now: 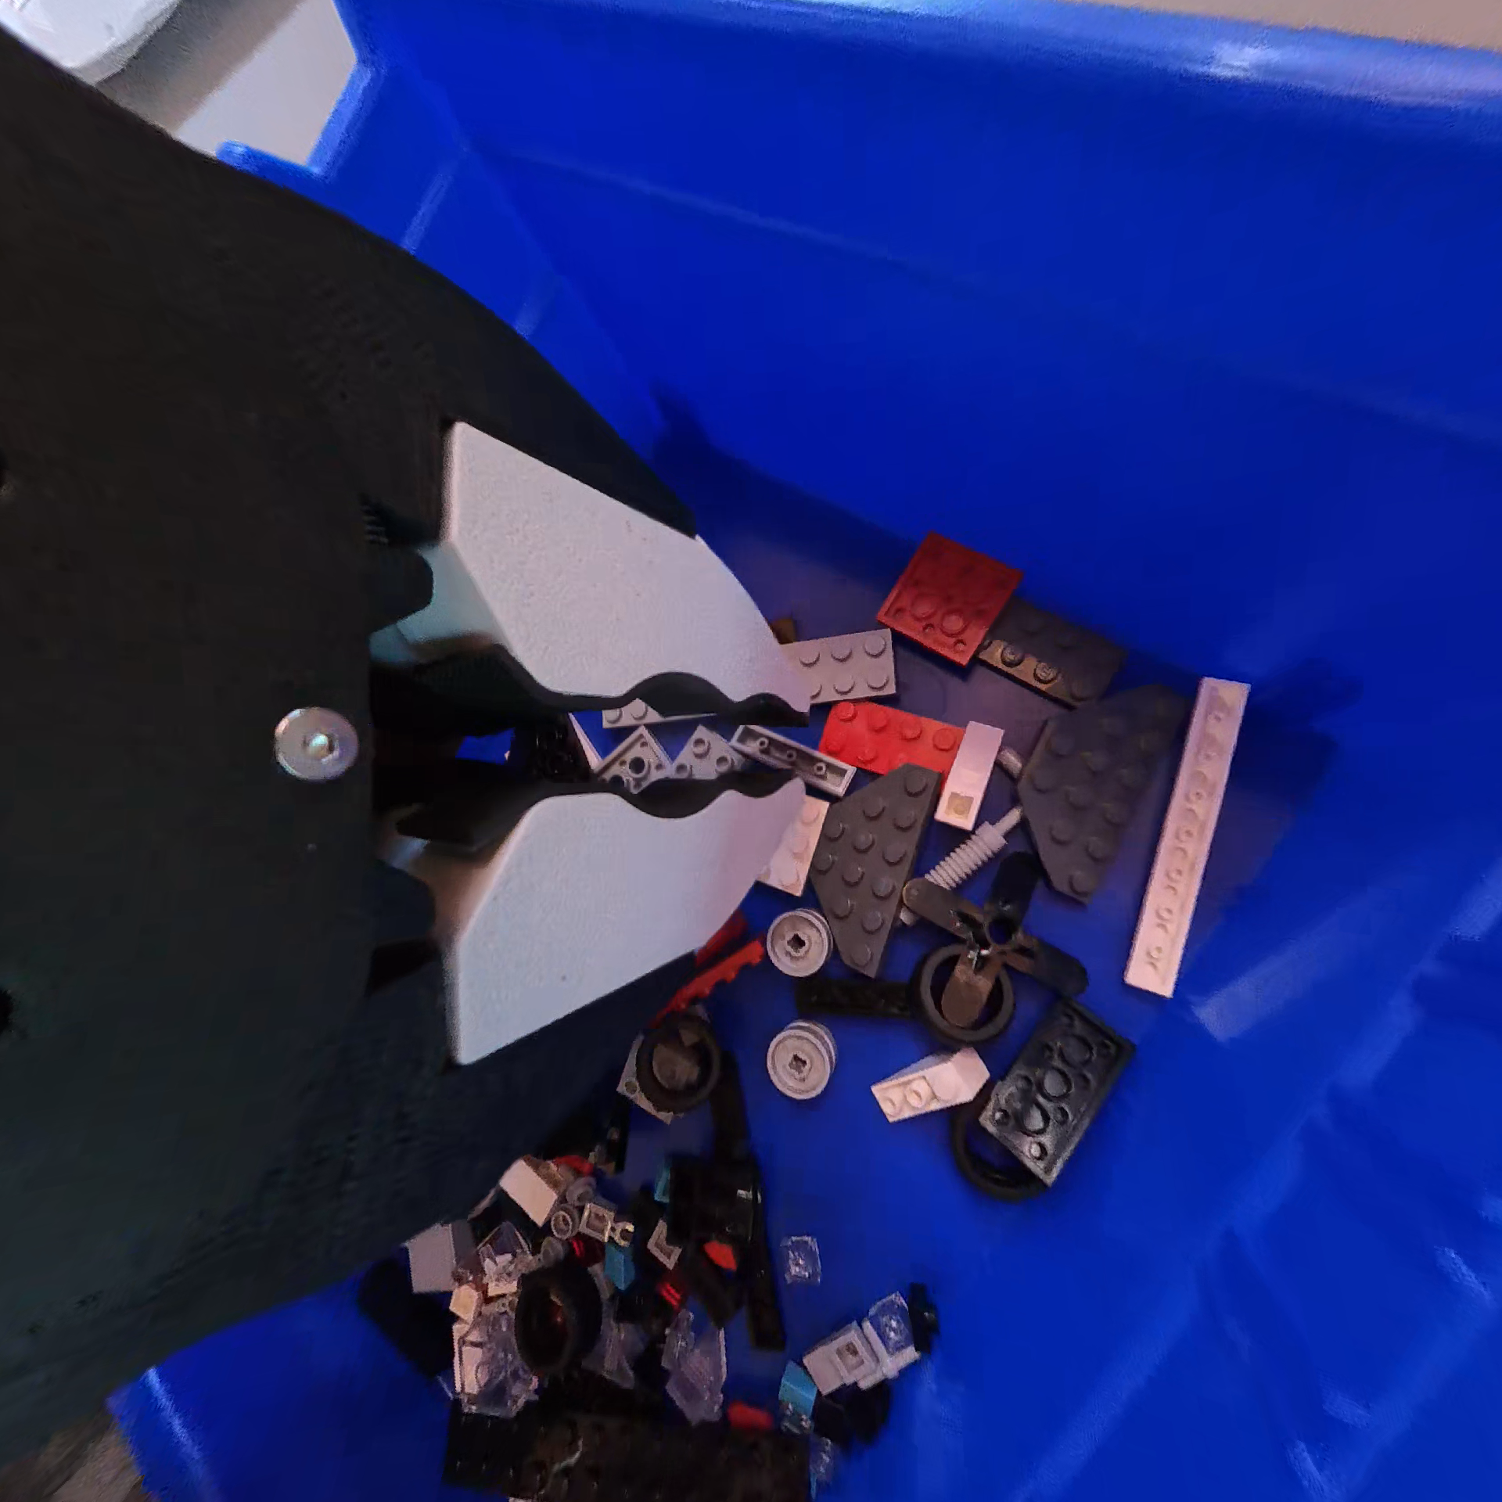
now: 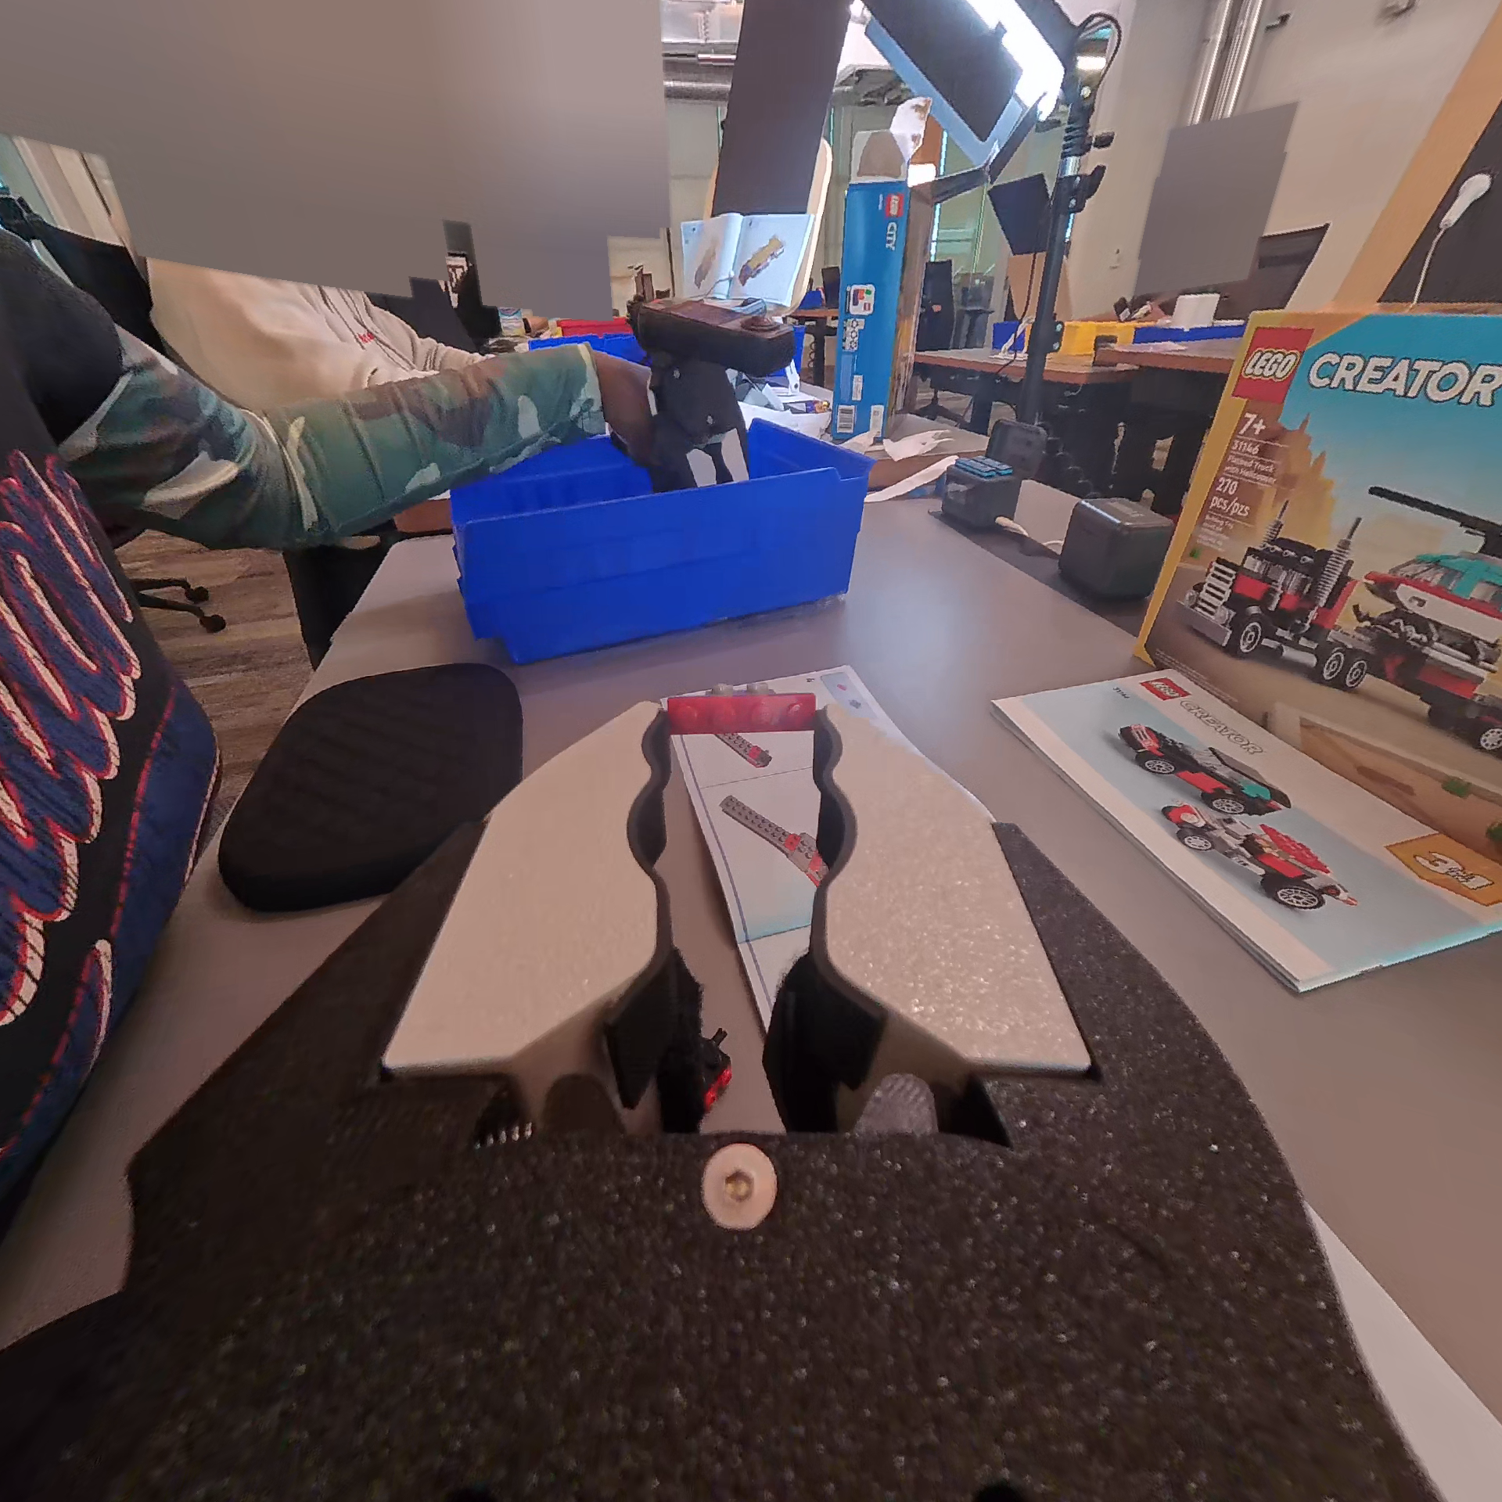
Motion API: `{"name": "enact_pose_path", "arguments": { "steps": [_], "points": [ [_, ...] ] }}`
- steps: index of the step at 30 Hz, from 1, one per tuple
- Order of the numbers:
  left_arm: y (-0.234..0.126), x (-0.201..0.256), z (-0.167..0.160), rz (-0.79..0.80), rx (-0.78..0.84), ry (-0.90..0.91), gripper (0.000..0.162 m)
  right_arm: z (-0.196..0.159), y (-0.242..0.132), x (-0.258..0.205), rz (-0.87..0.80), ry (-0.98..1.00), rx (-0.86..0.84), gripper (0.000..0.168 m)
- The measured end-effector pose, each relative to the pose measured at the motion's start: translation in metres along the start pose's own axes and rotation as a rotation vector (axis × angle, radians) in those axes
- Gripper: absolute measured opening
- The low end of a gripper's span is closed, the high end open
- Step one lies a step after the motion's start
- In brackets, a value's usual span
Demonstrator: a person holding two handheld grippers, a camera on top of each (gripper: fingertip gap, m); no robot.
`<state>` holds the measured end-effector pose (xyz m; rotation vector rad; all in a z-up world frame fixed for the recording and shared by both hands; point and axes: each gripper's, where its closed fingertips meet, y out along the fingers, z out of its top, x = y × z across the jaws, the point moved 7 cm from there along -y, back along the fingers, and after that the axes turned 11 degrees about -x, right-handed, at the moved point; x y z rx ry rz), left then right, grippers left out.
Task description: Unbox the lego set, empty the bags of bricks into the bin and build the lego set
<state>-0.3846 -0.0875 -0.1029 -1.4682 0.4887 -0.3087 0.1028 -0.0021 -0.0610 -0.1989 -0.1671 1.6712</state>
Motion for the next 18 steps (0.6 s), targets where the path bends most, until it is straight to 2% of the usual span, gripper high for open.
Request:
{"name": "enact_pose_path", "arguments": {
  "steps": [13,16,18],
  "points": [
    [0.014,0.001,-0.001,-0.080,-0.067,0.028,0.009,0.001,-0.002,0.000,-0.014,-0.014,0.002,0.034],
    [0.005,0.003,-0.004,-0.044,-0.010,-0.034,0.008,0.002,-0.001,-0.001,0.003,-0.012,0.008,0.034],
    [-0.015,0.006,-0.007,0.021,0.082,-0.109,0.009,0.004,-0.001,-0.003,0.008,-0.018,0.014,0.034]
  ]
}}
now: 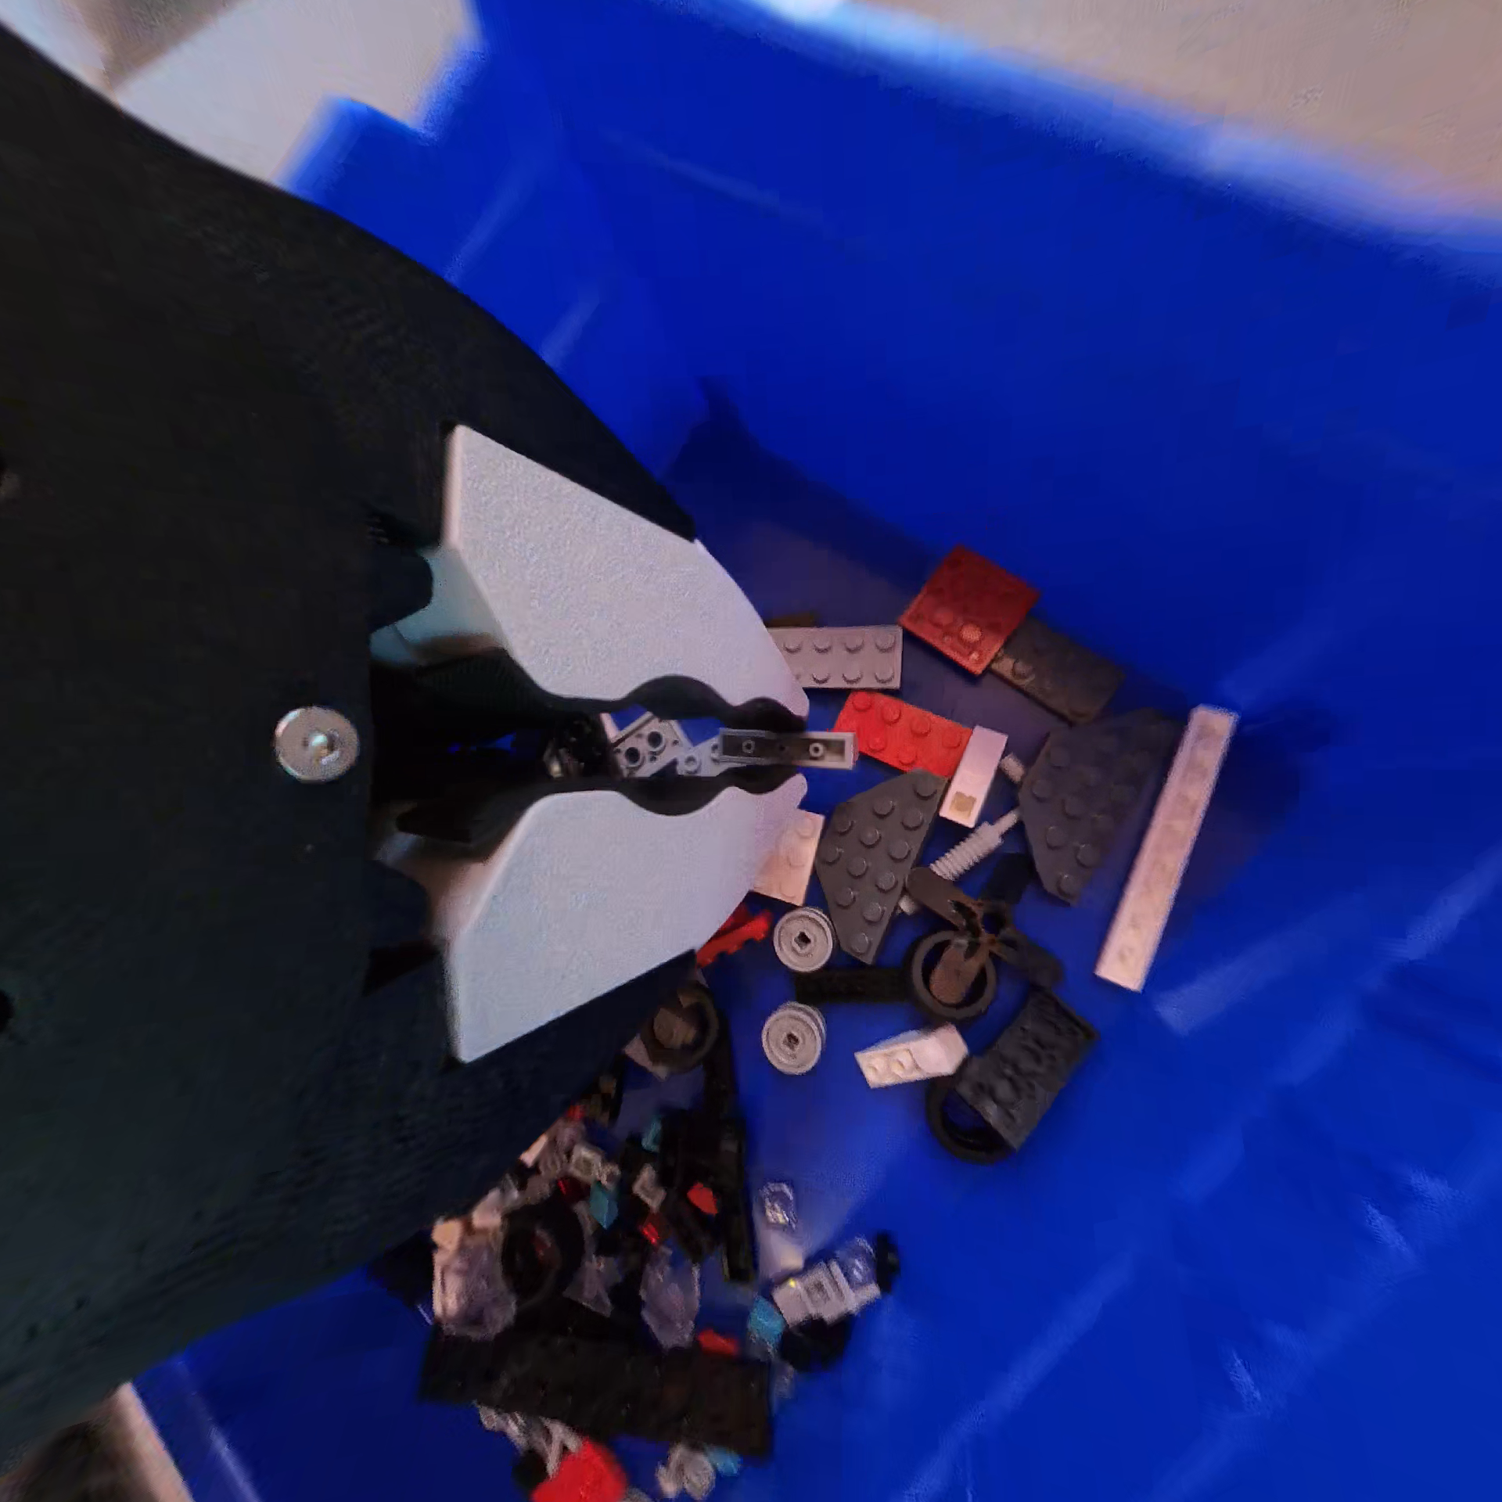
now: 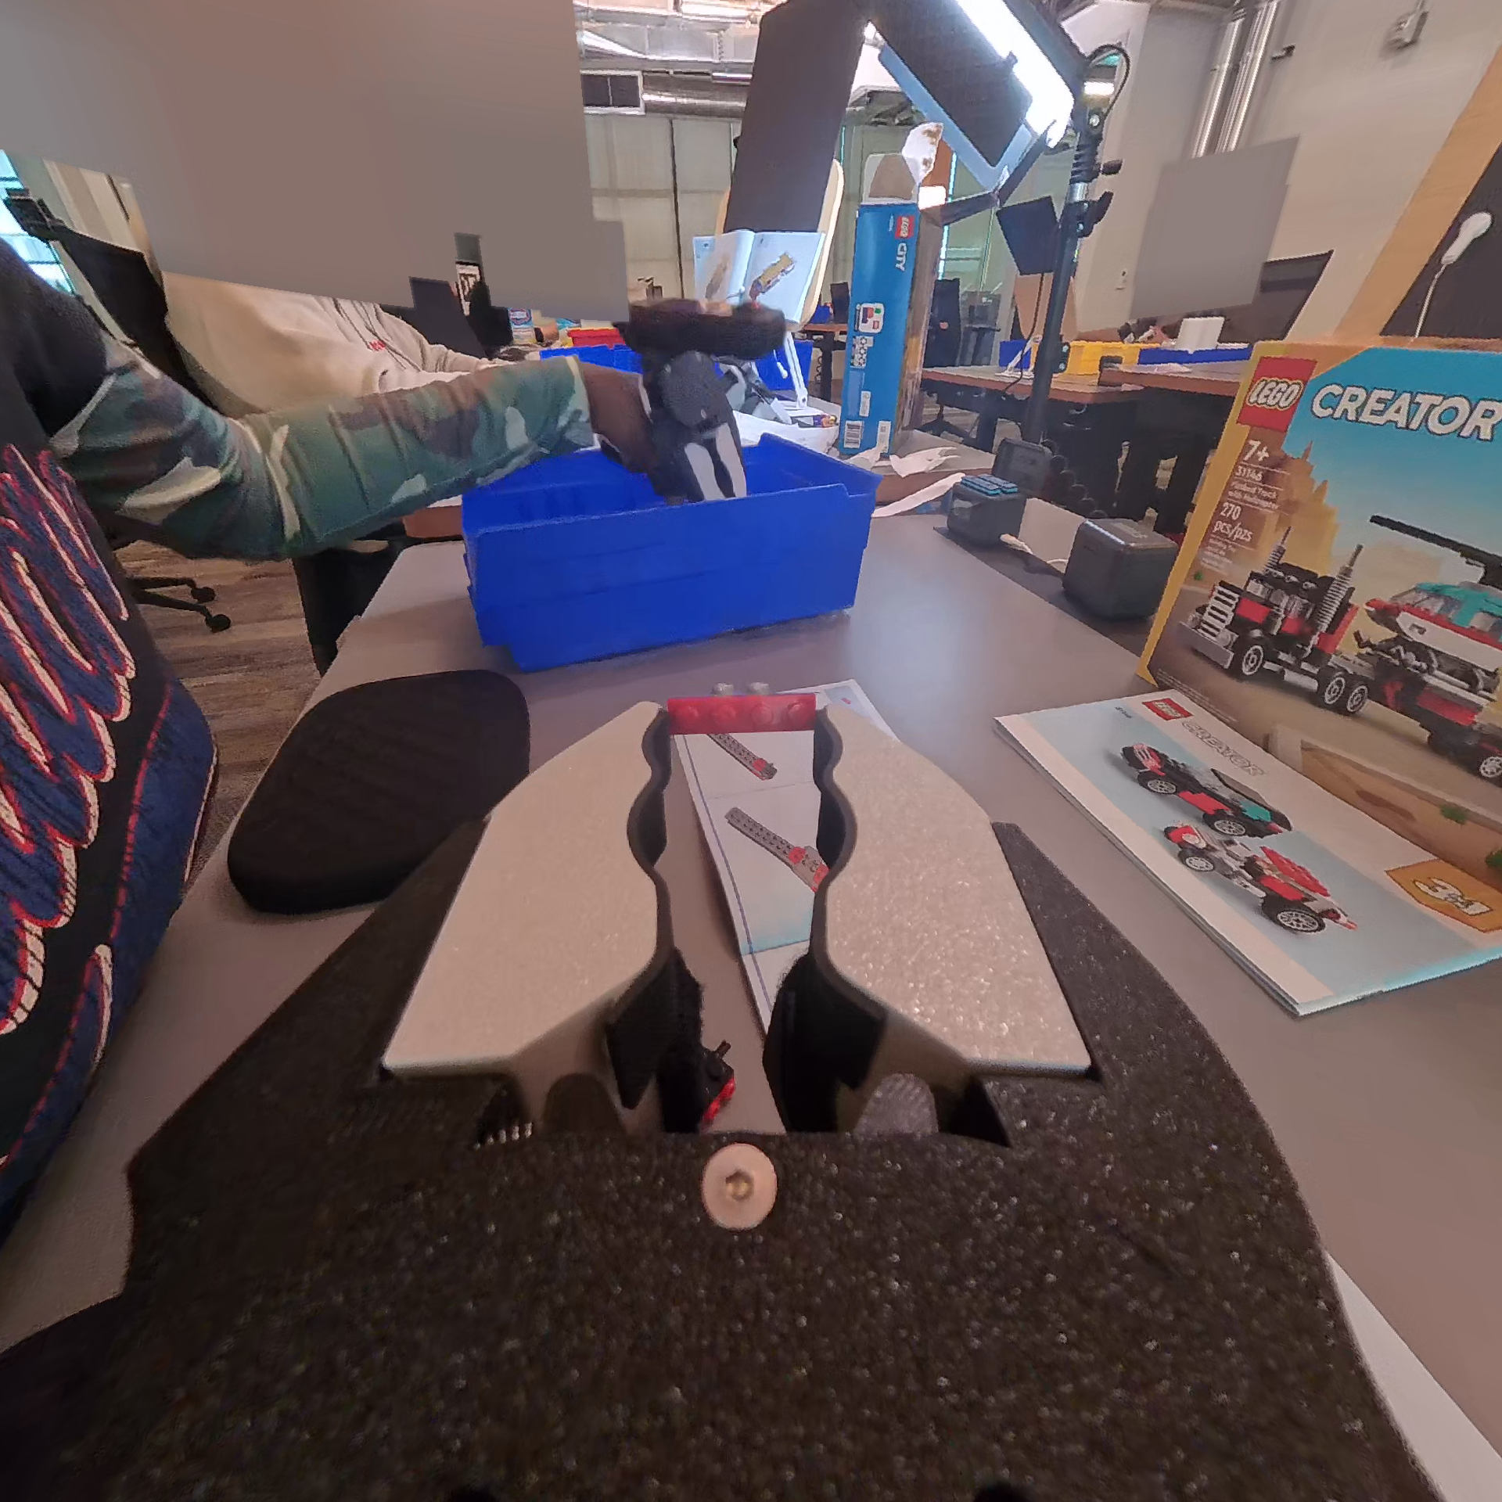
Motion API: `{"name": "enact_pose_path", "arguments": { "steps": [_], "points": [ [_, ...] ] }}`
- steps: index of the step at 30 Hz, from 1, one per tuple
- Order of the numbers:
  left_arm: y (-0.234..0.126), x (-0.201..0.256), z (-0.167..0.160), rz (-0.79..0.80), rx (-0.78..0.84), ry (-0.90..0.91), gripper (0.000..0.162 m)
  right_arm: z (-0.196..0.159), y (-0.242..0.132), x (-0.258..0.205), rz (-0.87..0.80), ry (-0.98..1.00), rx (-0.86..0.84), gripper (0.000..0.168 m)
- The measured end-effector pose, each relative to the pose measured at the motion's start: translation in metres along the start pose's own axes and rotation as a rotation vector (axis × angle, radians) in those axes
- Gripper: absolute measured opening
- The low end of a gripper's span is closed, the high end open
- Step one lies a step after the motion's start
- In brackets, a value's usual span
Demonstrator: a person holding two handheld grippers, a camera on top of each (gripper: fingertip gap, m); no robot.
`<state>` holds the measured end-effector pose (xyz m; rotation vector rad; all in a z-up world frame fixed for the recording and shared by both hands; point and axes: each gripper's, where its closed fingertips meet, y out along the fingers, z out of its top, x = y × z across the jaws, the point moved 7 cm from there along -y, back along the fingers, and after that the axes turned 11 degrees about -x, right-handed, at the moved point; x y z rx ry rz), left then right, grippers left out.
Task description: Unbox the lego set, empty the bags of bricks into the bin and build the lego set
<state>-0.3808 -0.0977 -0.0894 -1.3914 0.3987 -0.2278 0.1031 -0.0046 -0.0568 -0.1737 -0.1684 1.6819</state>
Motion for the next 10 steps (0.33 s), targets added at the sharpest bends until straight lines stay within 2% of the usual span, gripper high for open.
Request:
{"name": "enact_pose_path", "arguments": {
  "steps": [3,6,8,10],
  "points": [
    [-0.048,0.023,0.003,0.095,0.186,-0.073,0.008,0.002,0.001,-0.004,0.005,-0.017,-0.001,0.034],
    [-0.100,0.081,0.020,0.114,0.383,-0.034,0.008,0.006,0.003,-0.010,0.008,-0.052,-0.017,0.034],
    [-0.119,0.129,0.038,0.080,0.465,0.031,0.008,0.010,0.003,-0.016,0.017,-0.074,-0.014,0.034],
    [-0.121,0.179,0.063,0.003,0.498,0.127,0.008,0.014,0.002,-0.023,0.030,-0.094,-0.006,0.034]
  ]
}}
